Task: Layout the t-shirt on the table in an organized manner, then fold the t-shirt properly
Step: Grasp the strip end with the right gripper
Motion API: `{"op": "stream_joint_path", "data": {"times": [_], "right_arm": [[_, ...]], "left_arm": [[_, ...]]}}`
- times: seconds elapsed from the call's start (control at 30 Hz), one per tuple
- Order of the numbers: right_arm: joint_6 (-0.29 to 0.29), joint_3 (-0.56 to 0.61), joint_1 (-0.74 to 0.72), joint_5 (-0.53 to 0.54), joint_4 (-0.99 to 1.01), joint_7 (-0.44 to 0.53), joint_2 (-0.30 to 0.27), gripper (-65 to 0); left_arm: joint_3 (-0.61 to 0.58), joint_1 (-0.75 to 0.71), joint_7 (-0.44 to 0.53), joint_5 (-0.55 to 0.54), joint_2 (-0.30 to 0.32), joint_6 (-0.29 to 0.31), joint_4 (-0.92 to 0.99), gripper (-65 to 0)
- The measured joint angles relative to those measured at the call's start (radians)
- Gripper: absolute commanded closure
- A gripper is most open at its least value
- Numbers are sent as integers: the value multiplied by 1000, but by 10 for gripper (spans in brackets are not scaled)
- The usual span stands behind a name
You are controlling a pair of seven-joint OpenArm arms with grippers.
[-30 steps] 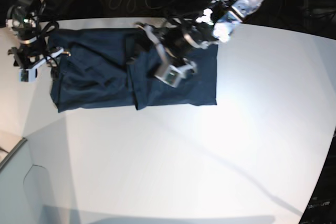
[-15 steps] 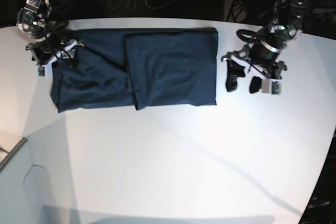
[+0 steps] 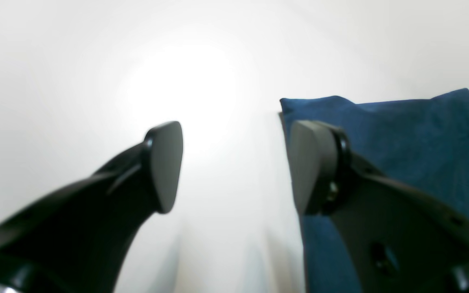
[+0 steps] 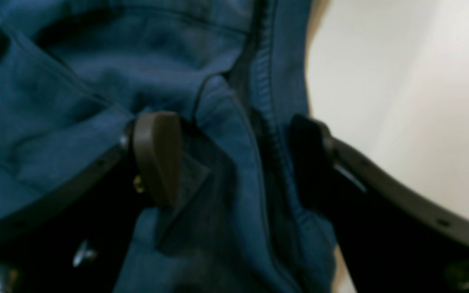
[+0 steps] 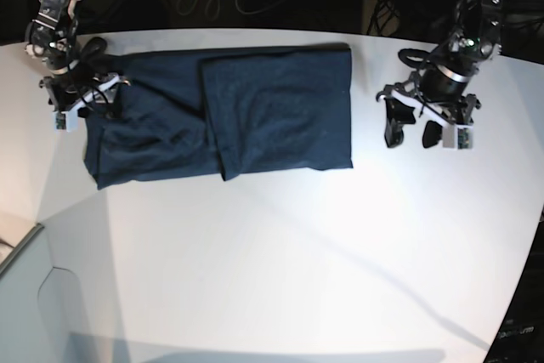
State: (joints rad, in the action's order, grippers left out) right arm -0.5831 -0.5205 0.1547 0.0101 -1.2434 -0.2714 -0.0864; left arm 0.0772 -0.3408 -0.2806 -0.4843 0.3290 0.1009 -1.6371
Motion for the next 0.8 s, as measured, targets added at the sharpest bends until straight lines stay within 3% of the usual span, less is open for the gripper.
{"op": "stream_joint_path", "data": {"times": [0.17,0.47,0.67,0.8], "right_arm": [[1,-2,-18,11,39,23,-7,-378],[1,0,-18,14,44,17,-12,0],[0,0,-16,14,37,12,-12,0],[-3,1,15,-14,-48,-47,4,0]], "left_arm": [[2,1,9,-3,0,1,23,-402],[35,2,0,-3,-2,0,79,-402],[39,2,1,-3,-3,0,80,-402],[39,1,0,-4,-3,0,80,-402]]}}
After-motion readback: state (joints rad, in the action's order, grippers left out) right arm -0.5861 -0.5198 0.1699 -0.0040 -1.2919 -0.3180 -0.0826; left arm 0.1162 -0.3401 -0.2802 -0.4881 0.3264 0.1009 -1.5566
